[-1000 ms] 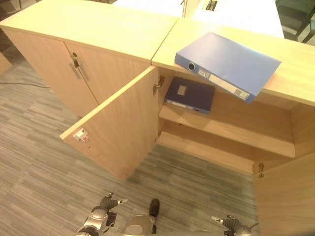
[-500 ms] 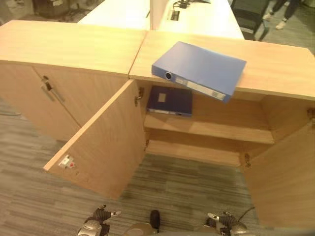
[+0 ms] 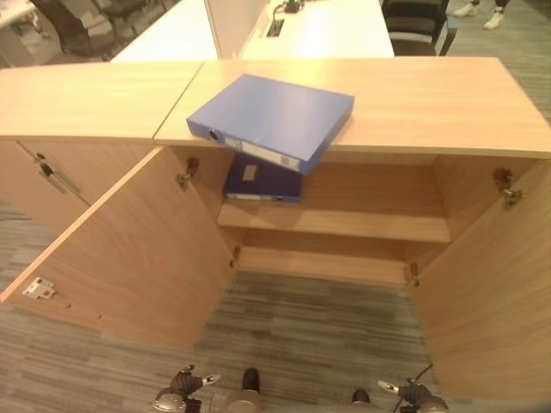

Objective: Put the empty folder in the office cabinet

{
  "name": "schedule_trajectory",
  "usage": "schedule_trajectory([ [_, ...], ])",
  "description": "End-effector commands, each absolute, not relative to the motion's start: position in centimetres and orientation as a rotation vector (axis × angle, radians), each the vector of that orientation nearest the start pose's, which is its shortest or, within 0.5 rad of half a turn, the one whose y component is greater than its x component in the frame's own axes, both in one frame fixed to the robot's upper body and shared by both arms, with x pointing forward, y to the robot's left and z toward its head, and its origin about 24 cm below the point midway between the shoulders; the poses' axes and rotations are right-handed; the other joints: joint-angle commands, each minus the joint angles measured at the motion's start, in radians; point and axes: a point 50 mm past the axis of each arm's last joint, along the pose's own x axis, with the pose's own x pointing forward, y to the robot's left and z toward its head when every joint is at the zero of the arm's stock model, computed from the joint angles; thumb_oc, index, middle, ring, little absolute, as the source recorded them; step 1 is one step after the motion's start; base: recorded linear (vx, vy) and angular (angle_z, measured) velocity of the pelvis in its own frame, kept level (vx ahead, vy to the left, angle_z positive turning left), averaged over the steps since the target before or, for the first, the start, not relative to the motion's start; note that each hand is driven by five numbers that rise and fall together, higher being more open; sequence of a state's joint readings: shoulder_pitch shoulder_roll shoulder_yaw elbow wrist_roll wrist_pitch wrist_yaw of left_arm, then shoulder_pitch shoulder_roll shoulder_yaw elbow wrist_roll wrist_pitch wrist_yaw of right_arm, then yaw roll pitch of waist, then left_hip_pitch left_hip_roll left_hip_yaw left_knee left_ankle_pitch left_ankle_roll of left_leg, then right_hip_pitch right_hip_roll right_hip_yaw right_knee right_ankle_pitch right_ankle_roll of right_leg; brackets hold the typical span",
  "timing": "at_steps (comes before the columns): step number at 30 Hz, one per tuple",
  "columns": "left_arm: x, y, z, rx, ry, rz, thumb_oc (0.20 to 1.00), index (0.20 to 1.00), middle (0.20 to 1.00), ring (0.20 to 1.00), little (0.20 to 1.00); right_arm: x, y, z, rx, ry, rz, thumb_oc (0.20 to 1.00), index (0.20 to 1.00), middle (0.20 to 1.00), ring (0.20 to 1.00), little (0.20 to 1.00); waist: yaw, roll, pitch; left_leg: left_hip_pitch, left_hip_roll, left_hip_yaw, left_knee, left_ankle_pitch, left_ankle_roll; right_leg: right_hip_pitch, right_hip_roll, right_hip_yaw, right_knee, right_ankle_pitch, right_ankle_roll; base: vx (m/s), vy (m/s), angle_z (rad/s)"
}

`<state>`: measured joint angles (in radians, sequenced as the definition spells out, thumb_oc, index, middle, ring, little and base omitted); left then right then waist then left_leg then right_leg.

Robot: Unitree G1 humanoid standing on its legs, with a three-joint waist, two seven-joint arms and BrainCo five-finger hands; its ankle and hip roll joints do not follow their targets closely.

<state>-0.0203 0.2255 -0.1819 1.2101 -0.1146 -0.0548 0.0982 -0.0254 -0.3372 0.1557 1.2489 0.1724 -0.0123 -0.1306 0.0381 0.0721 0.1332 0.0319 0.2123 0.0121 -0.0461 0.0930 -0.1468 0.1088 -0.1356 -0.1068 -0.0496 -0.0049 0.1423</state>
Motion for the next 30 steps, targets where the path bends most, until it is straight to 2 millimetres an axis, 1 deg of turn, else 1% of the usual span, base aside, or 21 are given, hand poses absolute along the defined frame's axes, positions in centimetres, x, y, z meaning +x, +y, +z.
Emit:
schedule_trajectory([
  [1,13.4,24.8,-14.4,0.274,1.046,0.194,1.000,1.000,1.000,1.000,1.000,11.5,-27.4,-14.3,-0.340,1.127,-0.266,1.000,1.000,1.000,1.000,1.000,0.015,-0.021,0.045,-0.029,0.054,-0.064,0.043,-0.026,-0.015,-0.029,-0.068,0.028,0.088,-0.067,0.019,0.02,-0.273,0.02],
  [5,13.1,24.5,-14.6,0.250,1.052,0.195,1.000,1.000,1.000,1.000,1.000,11.1,-28.2,-14.1,-0.360,1.132,-0.278,1.000,1.000,1.000,1.000,1.000,0.007,-0.009,0.055,-0.044,0.083,-0.077,0.078,-0.002,-0.029,0.005,-0.032,0.013,0.057,-0.082,-0.010,0.02,-0.228,0.07],
  [6,13.1,24.3,-14.7,0.239,1.051,0.191,1.000,1.000,1.000,1.000,1.000,10.7,-28.7,-14.1,-0.368,1.143,-0.291,1.000,1.000,1.000,1.000,1.000,0.002,-0.009,0.062,-0.056,0.091,-0.070,0.110,0.020,-0.029,0.033,-0.019,-0.008,0.033,-0.087,-0.024,0.01,-0.205,0.02],
  [7,13.1,24.3,-14.7,0.239,1.051,0.191,1.000,1.000,1.000,1.000,1.000,10.7,-28.7,-14.1,-0.368,1.143,-0.291,1.000,1.000,1.000,1.000,1.000,0.000,-0.008,0.063,-0.056,0.091,-0.072,0.110,0.020,-0.030,0.036,-0.018,-0.010,0.032,-0.087,-0.024,0.00,-0.199,0.16],
  [8,13.1,24.0,-14.7,0.242,1.050,0.179,1.000,1.000,1.000,1.000,1.000,10.4,-29.0,-14.0,-0.371,1.147,-0.304,1.000,1.000,1.000,1.000,1.000,-0.005,-0.008,0.070,-0.070,0.103,-0.047,0.131,0.059,-0.029,0.052,-0.014,-0.027,0.022,-0.088,-0.029,-0.02,-0.141,0.37],
  [9,13.2,23.6,-14.7,0.242,1.042,0.160,1.000,1.000,1.000,1.000,1.000,9.9,-29.4,-14.0,-0.372,1.160,-0.317,1.000,1.000,1.000,1.000,1.000,-0.019,-0.015,0.076,-0.084,0.118,0.016,0.156,0.075,-0.021,0.068,-0.011,-0.047,0.009,-0.091,-0.036,-0.01,-0.139,0.48],
  [10,13.2,23.6,-14.7,0.242,1.042,0.160,1.000,1.000,1.000,1.000,1.000,9.9,-29.4,-14.0,-0.372,1.160,-0.317,1.000,1.000,1.000,1.000,1.000,-0.019,-0.015,0.076,-0.084,0.118,0.017,0.157,0.075,-0.021,0.069,-0.011,-0.047,0.008,-0.091,-0.036,-0.01,-0.131,0.45],
  [11,13.2,23.4,-14.8,0.246,1.042,0.149,1.000,1.000,1.000,1.000,1.000,9.7,-29.5,-14.0,-0.371,1.167,-0.322,1.000,1.000,1.000,1.000,1.000,-0.022,-0.020,0.077,-0.091,0.119,0.043,0.181,0.076,-0.019,0.076,-0.010,-0.056,0.001,-0.090,-0.039,0.01,-0.116,0.32],
  [12,13.2,23.3,-14.8,0.248,1.044,0.142,1.000,1.000,1.000,1.000,1.000,9.7,-29.5,-14.0,-0.374,1.171,-0.317,1.000,1.000,1.000,1.000,1.000,-0.019,-0.024,0.080,-0.099,0.101,0.043,0.200,0.062,-0.014,0.079,-0.010,-0.055,-0.001,-0.090,-0.044,0.04,-0.166,0.19],
  [14,12.9,23.2,-14.9,0.249,1.055,0.134,1.000,1.000,1.000,1.000,1.000,9.7,-29.7,-14.0,-0.377,1.178,-0.317,1.000,1.000,1.000,1.000,1.000,-0.008,-0.029,0.084,-0.124,0.043,0.010,0.215,0.022,-0.002,0.085,-0.012,-0.057,-0.005,-0.092,-0.047,0.09,-0.118,-0.02],
  [15,12.8,23.2,-15.0,0.257,1.069,0.129,1.000,1.000,1.000,1.000,1.000,9.5,-29.8,-14.0,-0.382,1.190,-0.318,1.000,1.000,1.000,1.000,1.000,0.008,-0.032,0.077,-0.141,-0.023,-0.024,0.179,-0.009,0.008,0.087,-0.003,-0.059,-0.012,-0.089,-0.047,0.15,-0.062,-0.31],
  [17,12.8,23.2,-15.1,0.270,1.078,0.123,1.000,1.000,1.000,1.000,1.000,9.6,-29.9,-14.0,-0.387,1.191,-0.325,1.000,1.000,1.000,1.000,1.000,0.023,-0.033,0.071,-0.168,-0.059,-0.046,0.127,0.004,0.013,0.091,0.005,-0.059,-0.018,-0.092,-0.043,0.14,-0.018,-0.30],
  [18,12.8,23.2,-15.1,0.270,1.077,0.123,1.000,1.000,1.000,1.000,1.000,9.6,-29.9,-14.0,-0.387,1.191,-0.325,1.000,1.000,1.000,1.000,1.000,0.023,-0.034,0.071,-0.167,-0.061,-0.046,0.125,0.005,0.013,0.091,0.003,-0.060,-0.018,-0.093,-0.042,0.11,0.017,-0.09],
  [20,13.0,23.4,-15.0,0.279,1.072,0.125,1.000,1.000,1.000,1.000,1.000,10.1,-29.7,-13.9,-0.396,1.183,-0.318,1.000,1.000,1.000,1.000,1.000,0.045,-0.040,0.072,-0.226,-0.094,-0.078,0.097,0.026,0.017,0.095,0.007,-0.051,-0.020,-0.103,-0.041,0.10,0.009,-0.16],
  [21,13.0,23.4,-15.0,0.279,1.072,0.125,1.000,1.000,1.000,1.000,1.000,10.1,-29.7,-13.9,-0.396,1.183,-0.318,1.000,1.000,1.000,1.000,1.000,0.045,-0.040,0.072,-0.226,-0.095,-0.078,0.097,0.026,0.017,0.095,0.006,-0.051,-0.020,-0.104,-0.041,0.20,0.093,0.05],
  [22,12.9,23.7,-15.0,0.281,1.078,0.134,1.000,1.000,1.000,1.000,1.000,10.4,-29.1,-14.1,-0.395,1.181,-0.294,1.000,1.000,1.000,1.000,1.000,0.064,-0.043,0.066,-0.251,-0.107,-0.092,0.088,0.037,0.016,0.109,0.008,-0.029,-0.022,-0.121,-0.032,0.30,0.193,0.26],
  [24,12.5,23.7,-15.1,0.291,1.094,0.127,1.000,1.000,1.000,1.000,1.000,10.4,-28.8,-14.2,-0.399,1.186,-0.270,1.000,1.000,1.000,1.000,1.000,0.070,-0.047,0.051,-0.231,-0.108,-0.097,0.070,0.036,0.025,0.117,0.001,-0.020,-0.017,-0.127,-0.026,0.33,0.240,0.00],
  [25,12.2,23.9,-15.2,0.316,1.108,0.117,1.000,1.000,1.000,1.000,1.000,10.3,-28.0,-14.6,-0.396,1.194,-0.239,1.000,1.000,1.000,1.000,1.000,0.072,-0.059,0.031,-0.185,-0.127,-0.093,0.023,0.028,0.049,0.115,-0.024,-0.002,0.016,-0.136,-0.014,0.34,0.389,-0.37],
  [26,12.6,24.2,-15.0,0.337,1.100,0.108,1.000,1.000,1.000,1.000,1.000,10.7,-27.1,-14.8,-0.381,1.187,-0.211,1.000,1.000,1.000,1.000,1.000,0.072,-0.075,0.020,-0.153,-0.146,-0.071,0.017,0.003,0.076,0.089,-0.055,0.026,0.066,-0.131,0.011,0.38,0.457,-0.29],
  [29,13.2,24.8,-14.6,0.344,1.079,0.123,1.000,1.000,1.000,1.000,1.000,11.2,-26.4,-14.8,-0.365,1.174,-0.197,1.000,1.000,1.000,1.000,1.000,0.071,-0.090,0.017,-0.139,-0.161,-0.053,0.027,-0.027,0.098,0.060,-0.080,0.040,0.104,-0.105,0.037,0.12,0.255,-0.33],
  [30,13.6,25.1,-14.4,0.346,1.065,0.134,1.000,1.000,1.000,1.000,1.000,11.4,-26.2,-14.9,-0.357,1.167,-0.194,1.000,1.000,1.000,1.000,1.000,0.070,-0.099,0.015,-0.135,-0.171,-0.044,0.033,-0.042,0.109,0.043,-0.093,0.044,0.122,-0.078,0.052,0.08,0.249,-0.47],
])
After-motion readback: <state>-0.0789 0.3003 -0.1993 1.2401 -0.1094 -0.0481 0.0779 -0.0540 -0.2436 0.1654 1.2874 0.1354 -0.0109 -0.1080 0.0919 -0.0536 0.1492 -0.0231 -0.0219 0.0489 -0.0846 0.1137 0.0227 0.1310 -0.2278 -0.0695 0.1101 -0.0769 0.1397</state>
